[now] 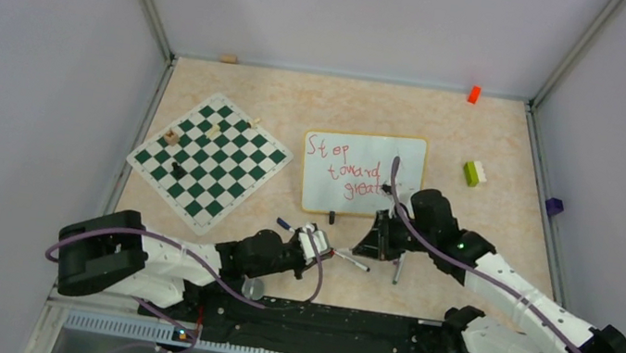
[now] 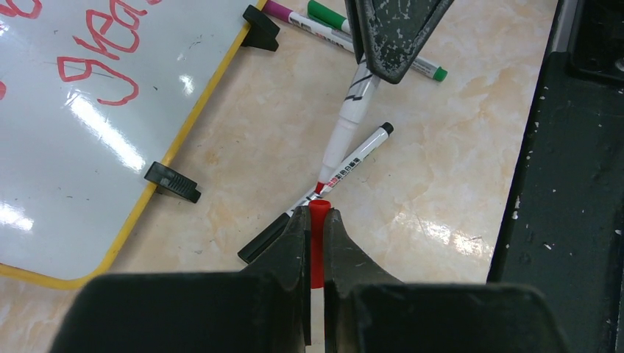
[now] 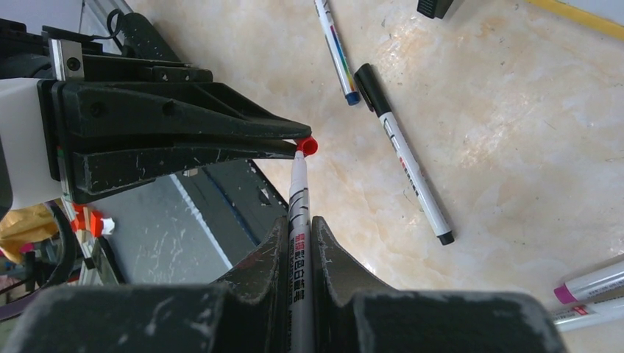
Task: Write a sentence on the whiteboard
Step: Close the whiteboard marker at the center of the board.
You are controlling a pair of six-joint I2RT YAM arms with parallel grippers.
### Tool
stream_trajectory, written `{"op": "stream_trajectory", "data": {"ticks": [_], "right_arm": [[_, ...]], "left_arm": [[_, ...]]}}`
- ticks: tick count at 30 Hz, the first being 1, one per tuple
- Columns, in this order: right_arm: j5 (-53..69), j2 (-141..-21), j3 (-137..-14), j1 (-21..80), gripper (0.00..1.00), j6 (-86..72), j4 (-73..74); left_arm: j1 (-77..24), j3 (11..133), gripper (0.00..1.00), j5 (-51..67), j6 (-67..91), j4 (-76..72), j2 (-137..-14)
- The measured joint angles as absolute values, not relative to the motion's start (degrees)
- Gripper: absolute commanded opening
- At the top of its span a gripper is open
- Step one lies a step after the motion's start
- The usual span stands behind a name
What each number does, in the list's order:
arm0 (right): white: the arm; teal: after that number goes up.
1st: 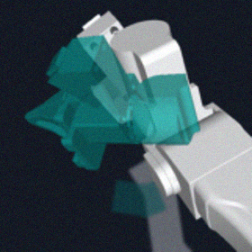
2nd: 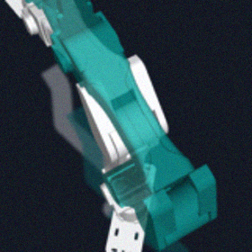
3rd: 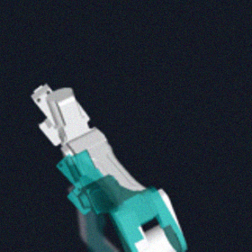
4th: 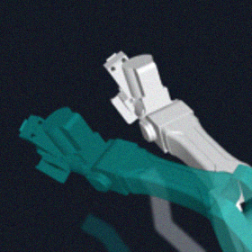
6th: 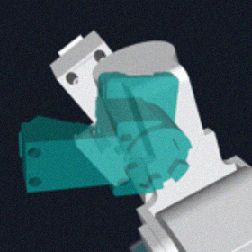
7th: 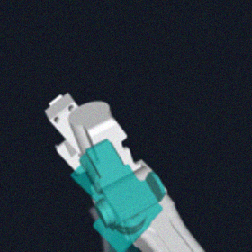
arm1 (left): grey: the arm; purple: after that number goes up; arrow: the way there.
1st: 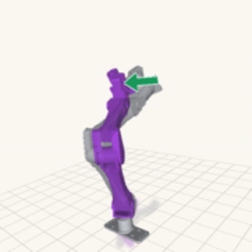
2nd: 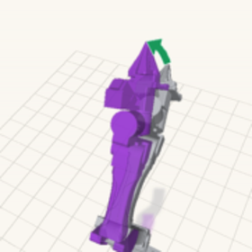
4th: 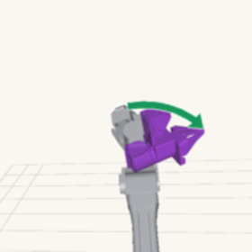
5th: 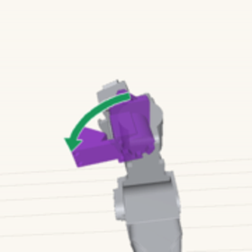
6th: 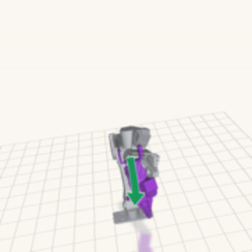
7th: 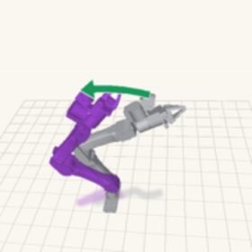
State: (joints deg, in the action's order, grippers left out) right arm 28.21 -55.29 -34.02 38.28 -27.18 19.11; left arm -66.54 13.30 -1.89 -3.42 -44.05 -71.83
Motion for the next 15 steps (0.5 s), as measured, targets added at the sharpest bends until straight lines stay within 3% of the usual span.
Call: {"op": "stream_trajectory", "data": {"ticks": [15], "right_arm": [[28.14,-57.67,-32.21,39.38,0.00,-27.38,17.04]], "left_arm": [[-66.61,12.73,0.00,-1.91,-3.46,-44.73,-71.72]]}}
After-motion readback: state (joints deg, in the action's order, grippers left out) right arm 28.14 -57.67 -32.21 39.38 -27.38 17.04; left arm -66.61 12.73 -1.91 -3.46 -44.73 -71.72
